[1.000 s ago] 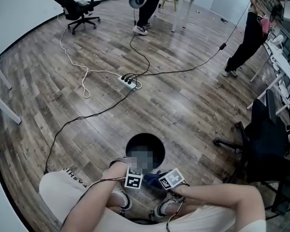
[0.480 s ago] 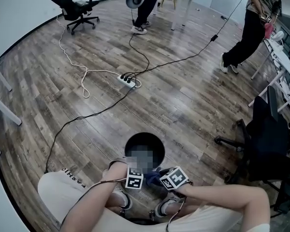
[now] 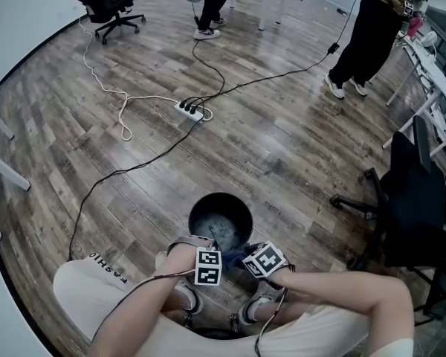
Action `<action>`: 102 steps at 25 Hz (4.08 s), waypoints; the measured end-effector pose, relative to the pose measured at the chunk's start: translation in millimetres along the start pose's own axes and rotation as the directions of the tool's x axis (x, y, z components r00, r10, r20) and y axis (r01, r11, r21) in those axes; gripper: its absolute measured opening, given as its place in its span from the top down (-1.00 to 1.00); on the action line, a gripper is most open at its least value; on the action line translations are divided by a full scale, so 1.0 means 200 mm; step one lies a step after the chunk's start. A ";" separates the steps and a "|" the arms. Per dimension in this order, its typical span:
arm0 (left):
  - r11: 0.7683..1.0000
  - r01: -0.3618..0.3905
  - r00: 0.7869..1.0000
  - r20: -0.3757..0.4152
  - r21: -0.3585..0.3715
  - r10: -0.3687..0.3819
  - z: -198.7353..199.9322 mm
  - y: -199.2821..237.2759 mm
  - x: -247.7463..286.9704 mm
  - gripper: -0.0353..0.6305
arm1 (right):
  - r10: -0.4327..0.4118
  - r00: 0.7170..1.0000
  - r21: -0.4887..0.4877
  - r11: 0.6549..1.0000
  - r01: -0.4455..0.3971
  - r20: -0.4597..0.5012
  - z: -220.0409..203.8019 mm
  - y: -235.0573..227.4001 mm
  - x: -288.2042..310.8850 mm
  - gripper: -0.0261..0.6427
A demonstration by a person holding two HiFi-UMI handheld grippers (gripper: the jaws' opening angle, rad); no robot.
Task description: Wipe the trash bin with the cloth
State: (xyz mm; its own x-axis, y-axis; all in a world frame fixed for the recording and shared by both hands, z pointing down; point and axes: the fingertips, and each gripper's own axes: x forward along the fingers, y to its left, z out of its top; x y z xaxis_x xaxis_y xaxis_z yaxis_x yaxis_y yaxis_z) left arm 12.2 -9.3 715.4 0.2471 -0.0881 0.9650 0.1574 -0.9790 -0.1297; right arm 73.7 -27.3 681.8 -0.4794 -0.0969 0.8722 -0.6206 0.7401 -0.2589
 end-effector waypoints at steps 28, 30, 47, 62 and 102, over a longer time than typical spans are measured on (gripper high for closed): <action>0.999 -0.004 0.999 0.033 -0.048 0.006 0.06 0.00 0.00 0.79 | -0.155 0.987 0.083 0.985 0.152 0.033 -0.42 -0.31 0.94 0.70; 0.998 -0.013 0.999 0.031 -0.062 0.014 0.07 0.00 0.00 0.79 | -0.143 0.989 0.124 0.983 0.139 0.031 -0.44 -0.32 0.99 0.70; 0.986 -0.063 0.992 0.101 -0.154 0.079 0.15 0.08 -0.04 0.43 | 0.008 1.000 0.394 0.919 -0.011 0.010 -0.26 0.00 0.47 0.70; 0.996 -0.047 0.994 -0.091 0.080 0.054 -0.19 0.05 -0.01 0.62 | 0.023 0.996 0.044 0.999 -0.026 0.087 0.05 0.15 -0.31 0.70; 0.993 -0.026 0.982 0.181 -0.111 0.046 0.07 0.07 -0.05 0.73 | -0.020 0.978 0.221 0.975 -0.026 0.207 -0.26 -0.17 0.67 0.70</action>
State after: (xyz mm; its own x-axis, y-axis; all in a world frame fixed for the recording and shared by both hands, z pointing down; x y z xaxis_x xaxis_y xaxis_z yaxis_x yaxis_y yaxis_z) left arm 24.6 -20.1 700.5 0.4234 -0.0978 0.9006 0.0439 -0.9908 -0.1282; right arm 62.3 -30.4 829.9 -0.5848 -0.2476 0.7725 -0.7294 0.5773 -0.3672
